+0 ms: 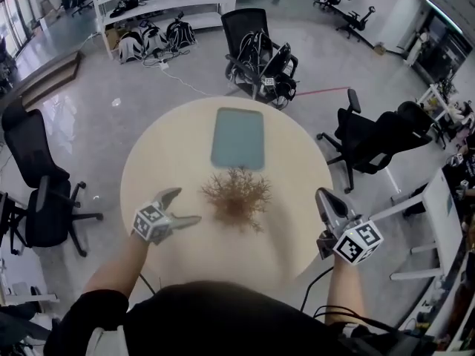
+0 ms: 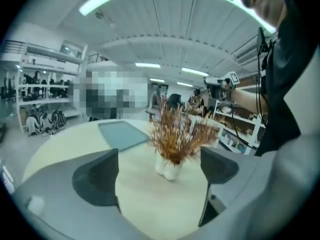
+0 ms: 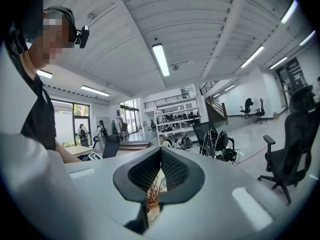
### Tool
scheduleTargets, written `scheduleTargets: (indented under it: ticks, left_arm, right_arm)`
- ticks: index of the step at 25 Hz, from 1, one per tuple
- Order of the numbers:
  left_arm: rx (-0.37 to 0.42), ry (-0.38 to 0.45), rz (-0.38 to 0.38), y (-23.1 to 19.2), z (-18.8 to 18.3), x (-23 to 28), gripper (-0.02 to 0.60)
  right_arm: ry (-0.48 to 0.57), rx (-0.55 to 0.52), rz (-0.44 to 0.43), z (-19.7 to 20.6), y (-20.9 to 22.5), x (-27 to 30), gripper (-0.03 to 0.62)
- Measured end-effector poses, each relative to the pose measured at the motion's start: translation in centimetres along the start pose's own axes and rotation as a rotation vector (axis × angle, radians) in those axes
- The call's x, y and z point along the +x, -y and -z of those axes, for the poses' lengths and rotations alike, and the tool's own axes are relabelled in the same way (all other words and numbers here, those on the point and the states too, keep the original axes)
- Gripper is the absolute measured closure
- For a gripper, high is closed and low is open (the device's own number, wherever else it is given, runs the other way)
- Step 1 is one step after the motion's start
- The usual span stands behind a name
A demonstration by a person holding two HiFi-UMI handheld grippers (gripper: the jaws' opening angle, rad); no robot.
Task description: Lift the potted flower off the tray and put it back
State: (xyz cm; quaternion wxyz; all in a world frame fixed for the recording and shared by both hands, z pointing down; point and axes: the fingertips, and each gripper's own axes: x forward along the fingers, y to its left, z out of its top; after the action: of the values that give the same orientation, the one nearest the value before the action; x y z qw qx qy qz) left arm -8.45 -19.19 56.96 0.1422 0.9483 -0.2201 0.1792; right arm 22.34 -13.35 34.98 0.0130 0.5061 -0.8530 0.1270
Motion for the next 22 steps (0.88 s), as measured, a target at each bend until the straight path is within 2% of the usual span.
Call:
scheduleTargets:
  ticks: [2, 4, 8, 11, 14, 17, 22]
  left_arm:
    - [-0.005, 0.126, -0.031, -0.6, -4.7, -3.0, 0.114]
    - [-0.016, 0.242, -0.055, -0.6, -9.1, -6.2, 0.217]
    - [-0.01, 0.428, -0.082, 0.8, -16.5, -12.4, 0.371]
    - [0.002, 0.519, -0.112, 1.7, -20.4, -16.2, 0.477]
    - [-0.029, 0.576, -0.131, 2.5, -23.0, -18.8, 0.584]
    - [-0.07, 0.606, -0.098, 3.6, -24.6, -20.2, 0.584]
    - [-0.068, 0.609, -0.067, 4.5, -25.0, -20.8, 0.584]
  right_arm:
    - [0.013, -0.015, 0.001, -1.1, -0.9, 0.2, 0.579]
    - [0.02, -0.027, 0.005, -2.0, -1.8, 0.2, 0.578]
    - [0.034, -0.048, 0.009, -3.4, -4.1, 0.3, 0.577]
    - [0.049, -0.055, 0.003, -4.1, -5.7, 0.6, 0.579]
    - [0.058, -0.061, -0.016, -4.4, -7.3, 0.9, 0.579]
    - [0.059, -0.067, -0.041, -4.6, -8.6, 1.2, 0.579]
    - [0.069, -0.07, -0.06, -5.3, -9.6, 1.2, 0.579]
